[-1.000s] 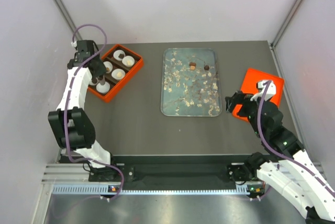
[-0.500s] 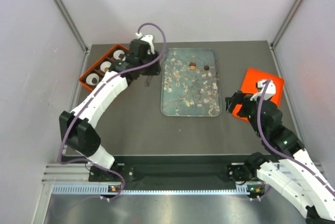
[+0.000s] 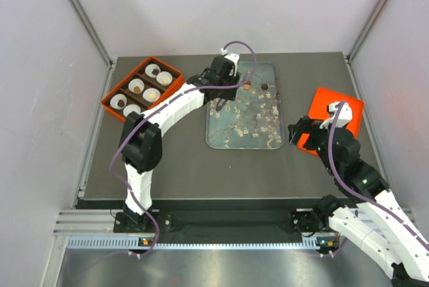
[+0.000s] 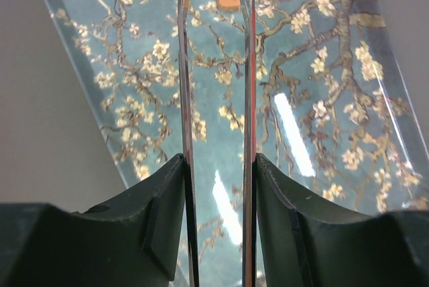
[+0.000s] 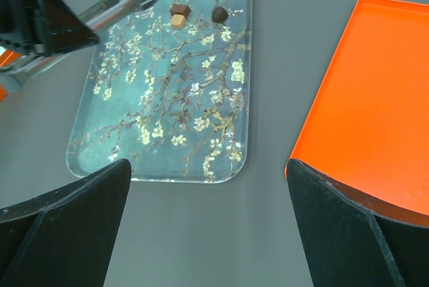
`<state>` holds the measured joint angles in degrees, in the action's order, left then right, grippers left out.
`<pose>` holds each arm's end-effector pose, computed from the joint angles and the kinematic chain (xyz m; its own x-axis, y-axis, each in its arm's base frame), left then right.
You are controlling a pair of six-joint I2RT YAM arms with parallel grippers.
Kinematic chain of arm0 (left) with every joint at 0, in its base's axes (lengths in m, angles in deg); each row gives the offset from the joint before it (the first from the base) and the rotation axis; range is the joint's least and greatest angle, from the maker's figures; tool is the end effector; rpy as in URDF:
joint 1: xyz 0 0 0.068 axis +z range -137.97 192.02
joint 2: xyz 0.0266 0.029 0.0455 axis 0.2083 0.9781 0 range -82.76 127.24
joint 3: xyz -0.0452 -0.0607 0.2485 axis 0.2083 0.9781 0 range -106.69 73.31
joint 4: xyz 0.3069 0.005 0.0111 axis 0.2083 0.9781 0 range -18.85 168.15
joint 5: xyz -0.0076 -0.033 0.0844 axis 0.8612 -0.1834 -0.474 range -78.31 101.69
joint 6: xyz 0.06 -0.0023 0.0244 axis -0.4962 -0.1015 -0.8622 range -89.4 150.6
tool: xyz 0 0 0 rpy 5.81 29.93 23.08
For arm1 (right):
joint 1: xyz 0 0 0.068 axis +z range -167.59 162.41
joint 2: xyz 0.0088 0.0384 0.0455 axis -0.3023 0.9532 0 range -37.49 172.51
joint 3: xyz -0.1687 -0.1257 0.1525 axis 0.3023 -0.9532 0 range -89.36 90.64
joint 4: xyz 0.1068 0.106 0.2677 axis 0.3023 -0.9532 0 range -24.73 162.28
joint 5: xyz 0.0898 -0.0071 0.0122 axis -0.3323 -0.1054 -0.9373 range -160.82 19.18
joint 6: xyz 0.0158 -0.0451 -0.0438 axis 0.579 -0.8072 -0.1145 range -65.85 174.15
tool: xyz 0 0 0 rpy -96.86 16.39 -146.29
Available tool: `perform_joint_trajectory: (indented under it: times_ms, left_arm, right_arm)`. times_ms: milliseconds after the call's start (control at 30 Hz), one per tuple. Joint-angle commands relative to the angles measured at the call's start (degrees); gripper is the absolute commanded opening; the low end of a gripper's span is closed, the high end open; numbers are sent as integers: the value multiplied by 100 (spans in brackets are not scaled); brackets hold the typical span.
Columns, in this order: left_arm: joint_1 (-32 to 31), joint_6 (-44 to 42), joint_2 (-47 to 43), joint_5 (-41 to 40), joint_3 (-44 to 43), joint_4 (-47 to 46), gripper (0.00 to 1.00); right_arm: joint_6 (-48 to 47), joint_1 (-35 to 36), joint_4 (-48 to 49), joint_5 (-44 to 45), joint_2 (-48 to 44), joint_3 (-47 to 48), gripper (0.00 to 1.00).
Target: Pack the chocolate
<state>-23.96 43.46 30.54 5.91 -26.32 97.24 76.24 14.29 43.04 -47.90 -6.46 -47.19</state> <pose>0.4188 -0.2977 0.2531 -0.6208 0.1769 -0.7637 0.3936 0.9129 -0.1085 0.1768 0.0868 0.3207 -0.3091 0.2158 -0.9262 -0.0604 0.9675 0.2455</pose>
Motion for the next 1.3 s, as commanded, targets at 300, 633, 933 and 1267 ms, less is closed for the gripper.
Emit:
perform_joint_trajectory:
  times_ms: [300, 633, 933, 1267]
  left_arm:
    - [-84, -3, 922, 174, -645, -631, 50]
    - [-180, 120, 940, 77, -329, -710, 48]
    - [-189, 234, 1063, -169, -372, -578, 47]
    - [-189, 225, 1177, -134, -381, -526, 46]
  right_arm:
    - [-134, 73, 93, 204, 70, 344, 100]
    - [-117, 73, 199, 196, 149, 292, 100]
    - [-134, 64, 190, 222, 88, 256, 100]
    - [-126, 64, 190, 231, 61, 230, 99]
